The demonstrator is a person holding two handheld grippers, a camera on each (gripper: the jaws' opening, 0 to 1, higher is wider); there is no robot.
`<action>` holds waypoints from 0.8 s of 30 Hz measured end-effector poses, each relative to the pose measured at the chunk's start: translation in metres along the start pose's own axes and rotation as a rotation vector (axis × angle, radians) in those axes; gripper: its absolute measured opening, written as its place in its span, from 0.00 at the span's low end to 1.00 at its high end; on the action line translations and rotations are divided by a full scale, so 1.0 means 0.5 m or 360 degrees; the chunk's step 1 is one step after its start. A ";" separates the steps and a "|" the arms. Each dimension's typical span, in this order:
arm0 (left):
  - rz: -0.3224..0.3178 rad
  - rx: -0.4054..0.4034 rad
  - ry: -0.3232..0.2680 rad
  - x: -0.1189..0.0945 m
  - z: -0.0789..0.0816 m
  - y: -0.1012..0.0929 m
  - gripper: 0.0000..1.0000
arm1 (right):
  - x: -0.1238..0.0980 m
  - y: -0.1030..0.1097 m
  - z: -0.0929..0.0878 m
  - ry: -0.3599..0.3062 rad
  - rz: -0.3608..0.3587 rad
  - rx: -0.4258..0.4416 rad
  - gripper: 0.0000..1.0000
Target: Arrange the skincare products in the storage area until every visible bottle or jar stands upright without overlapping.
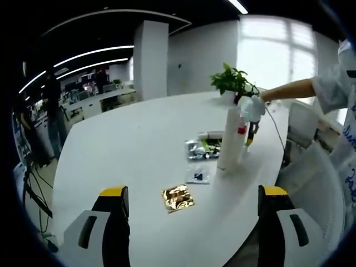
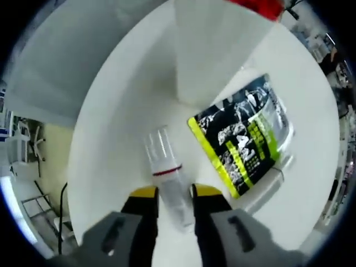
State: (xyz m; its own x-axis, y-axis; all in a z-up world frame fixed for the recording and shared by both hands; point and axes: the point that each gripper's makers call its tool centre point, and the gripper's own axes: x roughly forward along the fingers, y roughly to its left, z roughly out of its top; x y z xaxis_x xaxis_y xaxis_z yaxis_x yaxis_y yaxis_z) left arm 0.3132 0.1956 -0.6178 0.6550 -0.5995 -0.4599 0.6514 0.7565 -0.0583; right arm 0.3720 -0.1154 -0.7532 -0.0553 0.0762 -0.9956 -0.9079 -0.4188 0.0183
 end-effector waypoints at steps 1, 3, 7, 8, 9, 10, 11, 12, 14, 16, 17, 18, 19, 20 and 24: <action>-0.0002 0.0000 0.0000 0.000 0.000 -0.001 0.94 | 0.001 0.001 0.000 0.0000 0.0003 0.0005 0.24; -0.0007 0.0002 0.0003 0.001 0.000 -0.003 0.94 | 0.002 0.002 0.001 -0.0010 0.0006 0.0017 0.23; -0.0012 0.0000 0.0003 0.001 -0.001 -0.005 0.94 | 0.002 0.000 0.002 -0.0047 -0.0003 0.0064 0.22; -0.0011 -0.0001 0.0003 0.001 -0.002 -0.005 0.94 | 0.001 0.000 0.002 -0.0063 -0.0007 0.0083 0.22; -0.0012 -0.0001 0.0004 0.001 -0.002 -0.005 0.94 | 0.001 -0.001 0.002 -0.0076 -0.0010 0.0098 0.22; -0.0013 0.0000 0.0005 0.001 -0.003 -0.006 0.94 | 0.001 -0.001 0.003 -0.0098 -0.0020 0.0130 0.22; -0.0014 -0.0001 0.0004 0.001 -0.003 -0.006 0.94 | 0.001 0.000 0.003 -0.0109 -0.0021 0.0145 0.21; -0.0015 -0.0001 0.0003 0.001 -0.002 -0.007 0.94 | 0.001 0.002 0.004 -0.0117 -0.0022 0.0156 0.21; -0.0018 0.0000 -0.0003 0.001 -0.001 -0.009 0.94 | 0.001 0.006 0.006 -0.0143 -0.0029 0.0193 0.20; -0.0022 0.0000 -0.0004 0.002 -0.001 -0.011 0.94 | 0.001 0.010 0.007 -0.0149 -0.0036 0.0228 0.20; -0.0027 0.0003 -0.0005 0.003 -0.001 -0.013 0.94 | 0.001 0.013 0.007 -0.0144 -0.0033 0.0244 0.20; -0.0030 0.0003 -0.0004 0.003 -0.001 -0.014 0.94 | 0.002 0.016 0.009 -0.0144 -0.0030 0.0244 0.20; -0.0031 0.0005 -0.0005 0.005 0.000 -0.015 0.94 | 0.002 0.018 0.010 -0.0145 -0.0028 0.0261 0.20; -0.0034 0.0007 -0.0007 0.005 0.000 -0.016 0.94 | 0.002 0.021 0.012 -0.0152 -0.0020 0.0297 0.20; -0.0040 0.0010 -0.0026 0.006 0.007 -0.021 0.93 | 0.002 0.026 0.016 -0.0179 -0.0039 0.0376 0.19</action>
State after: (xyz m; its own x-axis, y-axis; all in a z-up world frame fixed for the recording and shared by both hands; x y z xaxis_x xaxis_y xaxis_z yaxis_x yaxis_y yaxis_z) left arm 0.3096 0.1853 -0.6155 0.6447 -0.6225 -0.4437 0.6700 0.7396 -0.0640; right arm 0.3569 -0.1138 -0.7531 -0.0658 0.1892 -0.9797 -0.9807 -0.1936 0.0285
